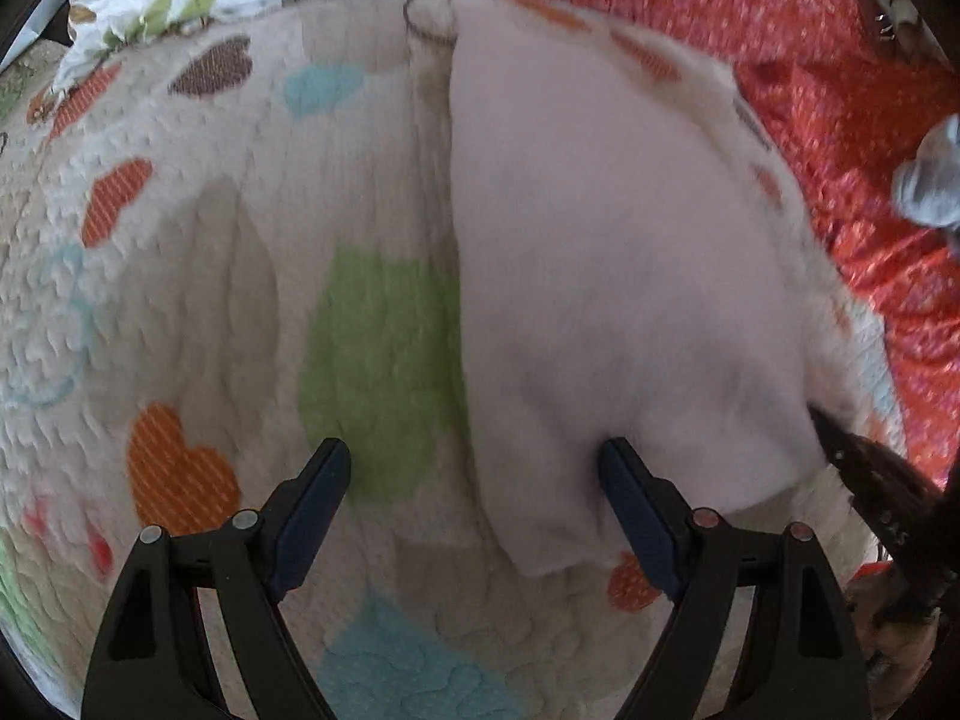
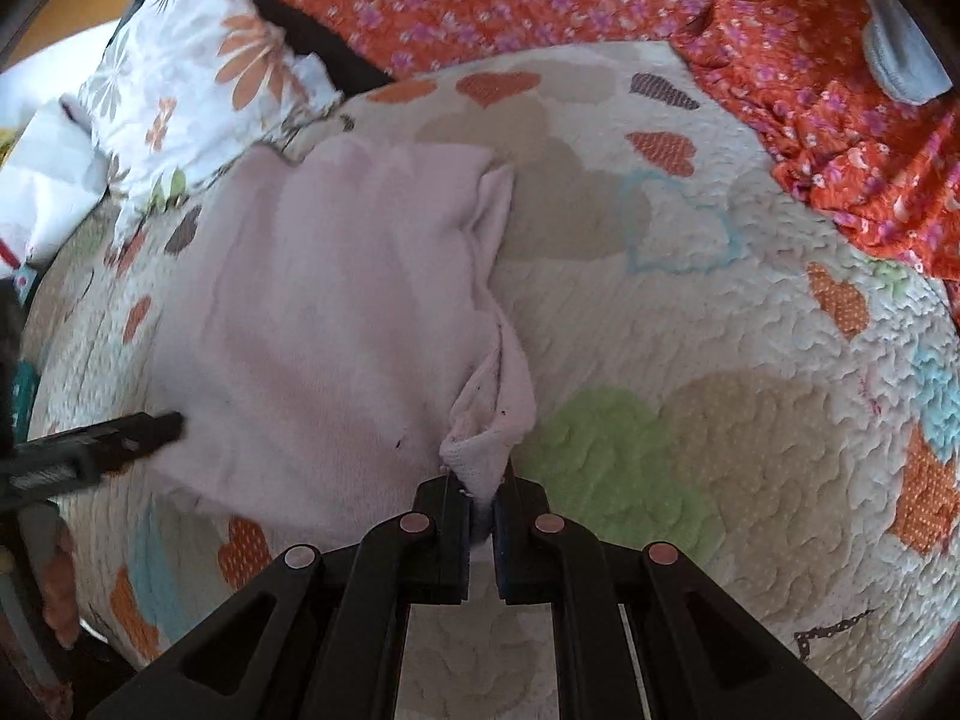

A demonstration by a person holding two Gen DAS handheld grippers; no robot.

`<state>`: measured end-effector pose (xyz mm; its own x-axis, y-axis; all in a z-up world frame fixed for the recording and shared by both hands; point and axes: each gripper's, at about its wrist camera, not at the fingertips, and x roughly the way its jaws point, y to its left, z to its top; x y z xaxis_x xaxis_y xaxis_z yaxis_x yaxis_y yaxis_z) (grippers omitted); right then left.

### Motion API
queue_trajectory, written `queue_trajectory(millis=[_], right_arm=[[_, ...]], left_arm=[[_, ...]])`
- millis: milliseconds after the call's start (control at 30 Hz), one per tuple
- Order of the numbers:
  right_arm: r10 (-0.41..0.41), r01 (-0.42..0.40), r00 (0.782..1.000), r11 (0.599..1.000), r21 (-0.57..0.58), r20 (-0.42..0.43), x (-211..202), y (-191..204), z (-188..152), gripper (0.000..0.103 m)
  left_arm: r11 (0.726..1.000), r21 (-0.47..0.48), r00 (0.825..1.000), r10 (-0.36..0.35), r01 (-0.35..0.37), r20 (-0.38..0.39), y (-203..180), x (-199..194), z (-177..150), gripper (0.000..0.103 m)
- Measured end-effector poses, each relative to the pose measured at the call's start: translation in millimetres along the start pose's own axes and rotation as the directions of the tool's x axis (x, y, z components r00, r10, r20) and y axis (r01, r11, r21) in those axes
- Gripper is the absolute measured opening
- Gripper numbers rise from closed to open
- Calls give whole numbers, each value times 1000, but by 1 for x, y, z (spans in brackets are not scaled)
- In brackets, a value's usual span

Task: Fold small clothes

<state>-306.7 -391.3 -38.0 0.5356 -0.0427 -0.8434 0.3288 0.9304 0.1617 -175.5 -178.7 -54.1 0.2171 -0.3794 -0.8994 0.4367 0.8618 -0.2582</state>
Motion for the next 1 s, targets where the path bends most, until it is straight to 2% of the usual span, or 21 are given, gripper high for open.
queue_trajectory(millis=[100, 200, 267, 333, 367, 433, 567, 667, 767, 833, 1000], right_arm=[[2, -2, 999, 1000, -20, -33, 6, 1, -11, 6], [14, -16, 1000, 998, -58, -24, 4, 3, -13, 8], [52, -53, 999, 998, -27, -6, -3, -3, -9, 10], [89, -90, 996, 995, 31, 27, -14, -11, -2, 15], [95, -99, 993, 993, 59, 70, -24, -16, 3, 19], [72, -85, 988, 992, 88, 140, -38, -20, 9, 24], [58, -81, 975, 992, 101, 216, -49, -13, 17, 25], [64, -75, 970, 996, 41, 233, -47, 11, 22, 25], [91, -80, 970, 995, -55, 225, -41, 47, 26, 25], [113, -89, 973, 988, -123, 204, -30, 76, 32, 25], [120, -75, 977, 966, -247, 175, -2, 130, 45, 25]], left_arm=[[999, 37, 1000, 2, -2, 14, -1, -2, -4, 84], [999, 33, 1000, -17, 17, 4, 8, -5, -7, 84], [999, 21, 1000, -27, 27, 5, 14, -11, -5, 84], [1000, 18, 999, -23, 23, 32, 22, -19, -3, 84], [1000, 17, 999, -21, 20, 45, 26, -23, -2, 84], [1000, 16, 996, -3, 1, 90, 35, -37, -3, 84], [998, -7, 985, 68, -67, 158, 48, -55, -3, 84], [996, -49, 982, 81, -73, 169, 63, -61, -2, 84], [993, -99, 980, 78, -60, 182, 73, -65, 5, 84], [990, -119, 973, 95, -71, 211, 77, -72, 6, 84], [980, -126, 930, 186, -153, 318, 76, -93, 3, 84]])
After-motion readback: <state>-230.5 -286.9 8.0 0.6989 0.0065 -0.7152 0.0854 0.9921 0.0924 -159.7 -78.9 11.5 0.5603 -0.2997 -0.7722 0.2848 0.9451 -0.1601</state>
